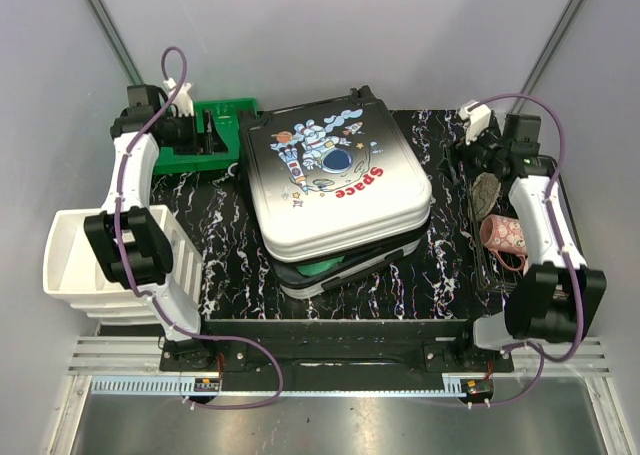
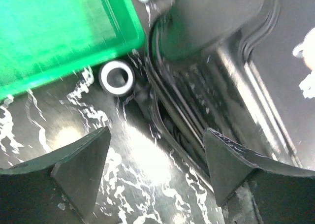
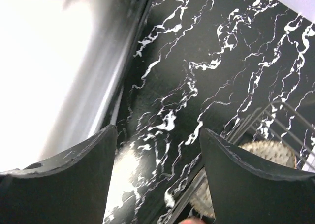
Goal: Open, take out, and arrange the luggage
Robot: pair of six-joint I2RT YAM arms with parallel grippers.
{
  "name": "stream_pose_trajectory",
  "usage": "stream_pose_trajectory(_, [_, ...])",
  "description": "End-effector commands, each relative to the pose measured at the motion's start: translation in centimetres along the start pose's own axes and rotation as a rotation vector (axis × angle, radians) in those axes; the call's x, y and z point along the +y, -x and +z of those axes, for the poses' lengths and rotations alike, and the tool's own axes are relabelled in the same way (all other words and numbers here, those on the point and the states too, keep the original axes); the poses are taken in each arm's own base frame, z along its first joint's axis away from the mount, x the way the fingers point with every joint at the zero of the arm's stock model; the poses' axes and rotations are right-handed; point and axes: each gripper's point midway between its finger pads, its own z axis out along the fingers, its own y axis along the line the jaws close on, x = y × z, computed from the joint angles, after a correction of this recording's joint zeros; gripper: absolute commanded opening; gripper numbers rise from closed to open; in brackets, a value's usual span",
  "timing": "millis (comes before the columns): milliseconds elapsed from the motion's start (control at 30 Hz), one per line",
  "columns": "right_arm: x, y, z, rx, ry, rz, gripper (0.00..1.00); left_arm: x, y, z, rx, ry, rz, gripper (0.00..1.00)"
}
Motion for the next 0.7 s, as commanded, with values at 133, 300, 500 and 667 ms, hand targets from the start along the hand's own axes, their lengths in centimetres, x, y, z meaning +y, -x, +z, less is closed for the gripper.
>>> stream_pose_trajectory(133, [8.2, 1.4, -6.9, 0.042, 0.117, 0.320, 0.77, -0.3, 14.6, -1.0, -0.395, -0.021, -0.035, 0.99])
stream_pose_trajectory(300, [10.8, 0.2, -7.7, 0.075, 0.113, 0.600, 0.80, -0.4, 17.1, 3.1, -0.460, -0.093, -0.204, 0.99])
stream_pose_trajectory(500, [12.0, -3.5, -7.9, 0.205, -0.004, 0.899, 0.84, -1.2, 15.5, 8.5, -0.410, -0.008, -0.223, 0.99])
stream_pose_trajectory(667, [13.4, -6.3, -7.7, 0.272, -0.048, 1.029, 0.90, -1.0, 12.9, 11.8, -0.338, 0.049, -0.258, 0.99])
